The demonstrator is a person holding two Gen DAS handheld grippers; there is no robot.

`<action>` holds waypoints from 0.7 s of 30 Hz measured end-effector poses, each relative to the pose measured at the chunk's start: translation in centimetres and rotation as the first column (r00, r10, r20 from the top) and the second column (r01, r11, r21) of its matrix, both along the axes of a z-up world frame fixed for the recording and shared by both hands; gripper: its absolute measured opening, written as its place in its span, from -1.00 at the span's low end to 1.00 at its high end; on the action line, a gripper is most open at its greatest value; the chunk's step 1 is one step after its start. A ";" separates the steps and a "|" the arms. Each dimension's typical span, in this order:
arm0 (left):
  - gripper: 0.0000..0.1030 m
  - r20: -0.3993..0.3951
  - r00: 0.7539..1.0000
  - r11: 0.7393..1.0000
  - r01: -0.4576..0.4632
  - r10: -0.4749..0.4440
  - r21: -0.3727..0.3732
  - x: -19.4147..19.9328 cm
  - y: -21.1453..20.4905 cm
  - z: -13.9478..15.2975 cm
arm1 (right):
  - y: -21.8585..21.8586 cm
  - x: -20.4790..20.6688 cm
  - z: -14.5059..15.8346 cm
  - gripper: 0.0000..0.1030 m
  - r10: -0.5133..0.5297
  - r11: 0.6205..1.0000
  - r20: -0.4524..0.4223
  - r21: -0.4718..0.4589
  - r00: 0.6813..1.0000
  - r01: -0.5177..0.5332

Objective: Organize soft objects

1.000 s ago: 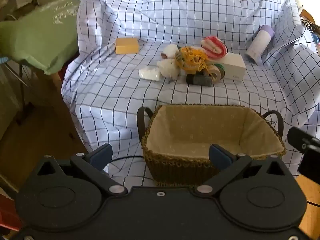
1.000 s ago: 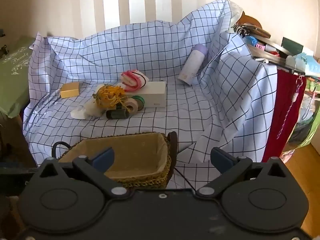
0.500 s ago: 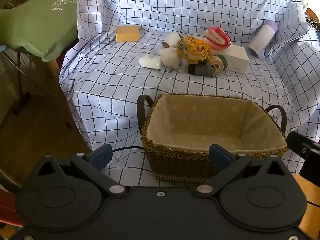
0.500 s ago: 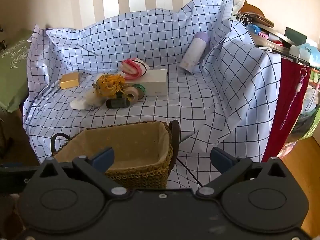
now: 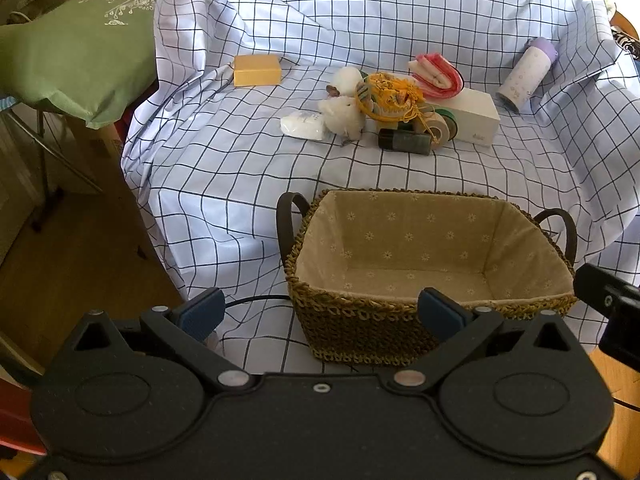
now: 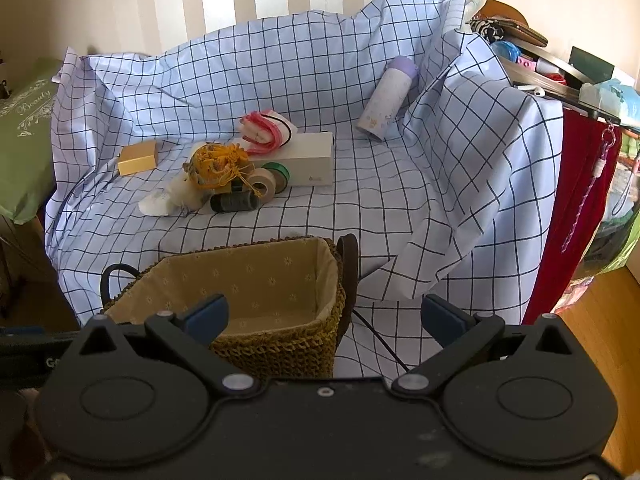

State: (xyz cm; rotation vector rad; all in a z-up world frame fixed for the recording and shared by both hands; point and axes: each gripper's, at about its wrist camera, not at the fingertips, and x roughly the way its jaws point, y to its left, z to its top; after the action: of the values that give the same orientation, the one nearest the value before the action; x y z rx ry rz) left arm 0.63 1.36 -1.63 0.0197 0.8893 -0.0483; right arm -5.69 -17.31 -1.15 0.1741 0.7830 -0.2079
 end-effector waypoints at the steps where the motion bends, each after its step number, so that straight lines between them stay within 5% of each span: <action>1: 0.94 0.000 1.000 1.000 0.000 0.000 0.001 0.0 0.0 0.0 | 0.0 0.0 0.0 0.99 -0.001 1.000 -0.001 0.002 1.000 0.001; 21: 0.94 0.000 1.000 1.000 -0.001 0.001 0.010 -0.1 -0.2 -0.2 | 0.3 0.0 -0.2 0.99 0.005 1.000 -0.004 0.003 1.000 -0.005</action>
State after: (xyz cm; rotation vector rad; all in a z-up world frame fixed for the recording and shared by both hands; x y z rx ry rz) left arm 0.51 1.20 -1.78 0.0281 0.8893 -0.0426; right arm -5.66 -16.96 -1.33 0.1747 0.7874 -0.2028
